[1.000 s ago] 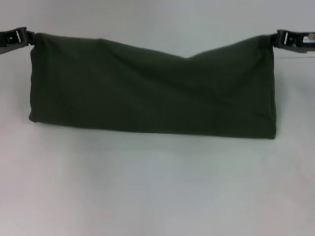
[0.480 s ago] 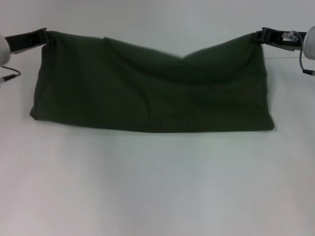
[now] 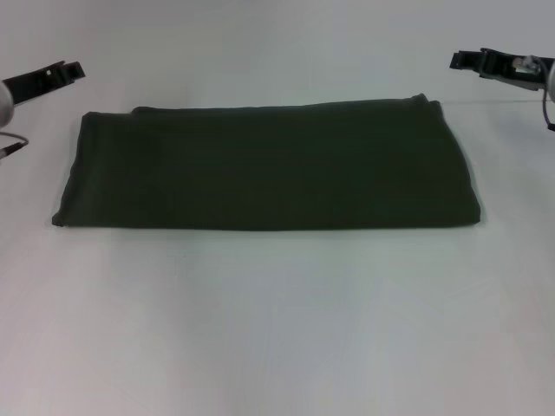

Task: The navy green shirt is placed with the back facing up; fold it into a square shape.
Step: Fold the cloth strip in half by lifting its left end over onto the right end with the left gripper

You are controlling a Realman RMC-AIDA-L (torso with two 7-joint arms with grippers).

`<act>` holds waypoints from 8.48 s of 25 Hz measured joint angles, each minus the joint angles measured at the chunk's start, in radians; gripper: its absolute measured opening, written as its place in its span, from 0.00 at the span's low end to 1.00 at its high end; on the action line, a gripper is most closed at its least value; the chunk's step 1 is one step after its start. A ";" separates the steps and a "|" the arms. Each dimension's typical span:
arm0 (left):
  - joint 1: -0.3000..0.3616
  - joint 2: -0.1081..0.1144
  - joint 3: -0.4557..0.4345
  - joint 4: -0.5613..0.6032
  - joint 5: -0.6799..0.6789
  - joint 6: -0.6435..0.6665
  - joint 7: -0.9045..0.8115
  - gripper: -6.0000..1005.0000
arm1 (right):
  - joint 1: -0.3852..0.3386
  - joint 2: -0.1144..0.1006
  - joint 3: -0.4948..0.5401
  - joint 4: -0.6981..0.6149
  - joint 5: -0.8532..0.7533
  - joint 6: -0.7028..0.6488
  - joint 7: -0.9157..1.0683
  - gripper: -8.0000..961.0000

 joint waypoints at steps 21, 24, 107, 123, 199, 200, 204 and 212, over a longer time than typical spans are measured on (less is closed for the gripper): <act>0.302 0.056 0.005 0.123 -0.172 0.689 0.380 0.77 | -0.336 -0.026 -0.008 -0.080 0.396 -0.609 -0.410 0.68; 0.290 0.056 0.023 0.110 -0.131 0.610 0.336 0.77 | -0.335 -0.030 -0.035 -0.088 0.381 -0.626 -0.424 0.70; 0.238 0.034 0.239 0.027 0.058 0.304 0.023 0.06 | -0.270 -0.052 -0.095 -0.116 0.238 -0.618 -0.274 0.98; 0.235 0.043 0.241 0.034 0.058 0.348 -0.032 0.06 | -0.111 -0.128 -0.220 -0.129 -0.202 -0.628 0.242 0.98; 0.216 0.048 0.241 0.064 0.058 0.410 -0.037 0.06 | -0.142 -0.058 -0.289 -0.056 -0.211 -0.379 0.160 0.05; 0.216 0.049 0.241 0.065 0.058 0.410 -0.038 0.06 | -0.143 -0.058 -0.289 -0.056 -0.211 -0.380 0.157 0.05; 0.215 0.049 0.242 0.063 0.058 0.400 -0.039 0.06 | -0.143 -0.058 -0.289 -0.057 -0.211 -0.382 0.154 0.05; 0.216 0.042 0.243 0.053 0.105 0.391 -0.040 0.07 | -0.143 -0.056 -0.291 -0.057 -0.211 -0.384 0.153 0.05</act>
